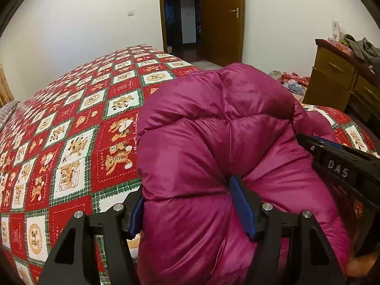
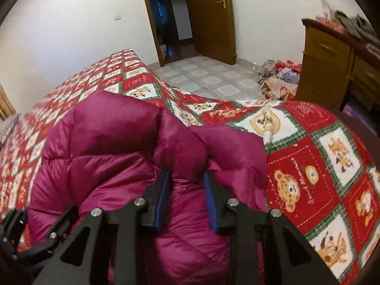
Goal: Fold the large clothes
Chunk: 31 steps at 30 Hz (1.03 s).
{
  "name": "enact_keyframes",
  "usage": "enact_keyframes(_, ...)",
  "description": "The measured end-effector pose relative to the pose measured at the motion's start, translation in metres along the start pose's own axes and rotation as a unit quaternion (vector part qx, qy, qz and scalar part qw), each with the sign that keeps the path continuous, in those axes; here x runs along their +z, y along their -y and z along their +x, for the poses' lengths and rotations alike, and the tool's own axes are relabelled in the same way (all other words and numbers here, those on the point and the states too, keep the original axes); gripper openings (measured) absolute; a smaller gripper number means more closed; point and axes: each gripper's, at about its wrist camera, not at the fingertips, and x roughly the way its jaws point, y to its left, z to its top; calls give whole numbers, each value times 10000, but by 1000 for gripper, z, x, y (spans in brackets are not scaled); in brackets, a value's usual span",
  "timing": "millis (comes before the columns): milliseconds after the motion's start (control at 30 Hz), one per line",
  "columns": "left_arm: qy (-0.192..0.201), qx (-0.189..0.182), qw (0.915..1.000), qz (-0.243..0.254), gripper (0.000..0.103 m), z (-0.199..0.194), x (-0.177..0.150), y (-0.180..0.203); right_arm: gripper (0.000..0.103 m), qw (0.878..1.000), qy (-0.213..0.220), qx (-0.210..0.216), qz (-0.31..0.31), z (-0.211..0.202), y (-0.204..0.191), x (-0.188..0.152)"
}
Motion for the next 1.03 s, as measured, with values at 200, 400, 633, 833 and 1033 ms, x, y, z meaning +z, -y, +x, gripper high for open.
enact_keyframes(200, 24, 106, 9995, 290, 68, -30, -6, -6, 50, 9993, 374, 78, 60, -48, 1, -8)
enact_keyframes(400, 116, 187, 9986, 490, 70, -60, -24, -7, 65, 9969, 779, 15, -68, -115, -5, -38)
enact_keyframes(633, 103, 274, 9986, 432, 72, -86, -52, -15, 74, 9982, 526, -248, -146, -134, -11, -87)
enact_keyframes(833, 28, 293, 9991, 289, 73, -110, -83, -22, 74, 9990, 248, -216, -308, -145, -18, -121)
enact_keyframes(1033, -267, 392, 9986, 244, 73, -129, -116, -26, 80, 9990, 165, -176, -369, -167, -24, -142)
